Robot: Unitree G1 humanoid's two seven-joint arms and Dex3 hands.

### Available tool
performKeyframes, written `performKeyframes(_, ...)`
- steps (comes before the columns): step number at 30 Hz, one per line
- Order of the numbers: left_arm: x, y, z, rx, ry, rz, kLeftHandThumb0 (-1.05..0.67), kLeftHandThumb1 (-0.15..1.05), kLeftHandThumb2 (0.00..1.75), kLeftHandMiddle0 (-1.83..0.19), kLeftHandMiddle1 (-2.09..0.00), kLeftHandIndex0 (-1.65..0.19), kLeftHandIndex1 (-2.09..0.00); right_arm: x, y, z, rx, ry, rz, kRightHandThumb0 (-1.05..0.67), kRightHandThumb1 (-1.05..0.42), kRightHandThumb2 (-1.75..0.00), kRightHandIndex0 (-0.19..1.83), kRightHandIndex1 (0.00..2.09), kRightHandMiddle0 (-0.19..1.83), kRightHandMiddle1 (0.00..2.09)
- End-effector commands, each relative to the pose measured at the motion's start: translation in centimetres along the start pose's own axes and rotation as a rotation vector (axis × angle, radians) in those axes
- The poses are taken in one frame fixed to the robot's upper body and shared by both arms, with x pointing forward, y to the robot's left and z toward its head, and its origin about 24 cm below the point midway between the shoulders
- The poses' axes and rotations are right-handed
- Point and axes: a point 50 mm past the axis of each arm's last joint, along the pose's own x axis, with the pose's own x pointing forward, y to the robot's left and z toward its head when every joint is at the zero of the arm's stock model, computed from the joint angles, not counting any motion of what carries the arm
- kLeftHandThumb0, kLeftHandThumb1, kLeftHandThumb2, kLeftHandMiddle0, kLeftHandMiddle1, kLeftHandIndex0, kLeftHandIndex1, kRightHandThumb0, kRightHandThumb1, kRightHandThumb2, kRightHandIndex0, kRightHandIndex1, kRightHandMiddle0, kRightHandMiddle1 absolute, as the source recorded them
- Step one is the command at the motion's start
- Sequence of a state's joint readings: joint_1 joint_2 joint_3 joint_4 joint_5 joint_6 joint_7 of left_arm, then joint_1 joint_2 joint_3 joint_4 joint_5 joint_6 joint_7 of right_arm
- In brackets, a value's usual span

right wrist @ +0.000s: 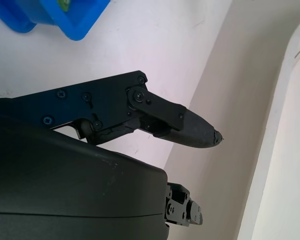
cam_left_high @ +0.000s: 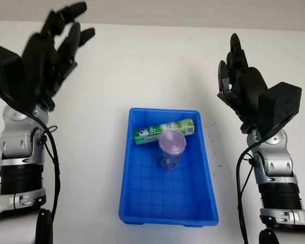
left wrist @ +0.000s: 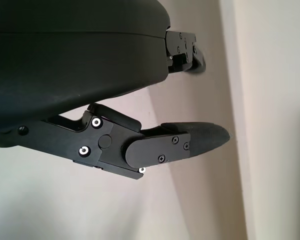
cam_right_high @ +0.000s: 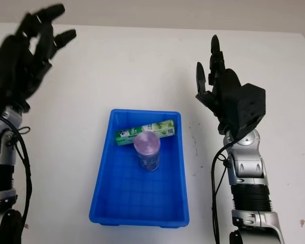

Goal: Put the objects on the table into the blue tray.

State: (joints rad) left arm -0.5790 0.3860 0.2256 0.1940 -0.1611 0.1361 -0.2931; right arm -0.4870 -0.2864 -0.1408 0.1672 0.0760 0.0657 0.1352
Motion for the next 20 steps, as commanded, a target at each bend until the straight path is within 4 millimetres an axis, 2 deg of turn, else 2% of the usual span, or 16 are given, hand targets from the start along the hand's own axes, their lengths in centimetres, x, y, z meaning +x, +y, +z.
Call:
performKeyframes(1, -0.2, -0.2, -0.9, 0.006, 0.027, -0.019, -0.7, 1.05, 0.66, 0.19, 0.0, 0.19, 0.0, 0.2, -0.2, 0.5, 0.035, -0.023, -0.023, -0.62, -1.05, -0.79, -0.19, 0.0, -0.19, 0.0)
performKeyframes(11, -1.1, -1.2, -4.8, -0.085, 0.117, -0.043, -0.76, 1.05, 0.67, 0.19, 0.0, 0.19, 0.0, 0.0, -0.4, 0.1, 0.058, -0.007, -0.033, -0.65, -1.05, -0.82, -0.19, 0.0, -0.19, 0.0)
performKeyframes(20, -1.9, -1.6, -5.6, -0.141, 0.112, -0.034, -0.8, 1.05, 0.7, 0.19, 0.0, 0.19, 0.0, -0.4, -0.3, -0.1, 0.036, -0.002, -0.025, -0.64, -1.05, -0.8, -0.19, 0.0, -0.19, 0.0)
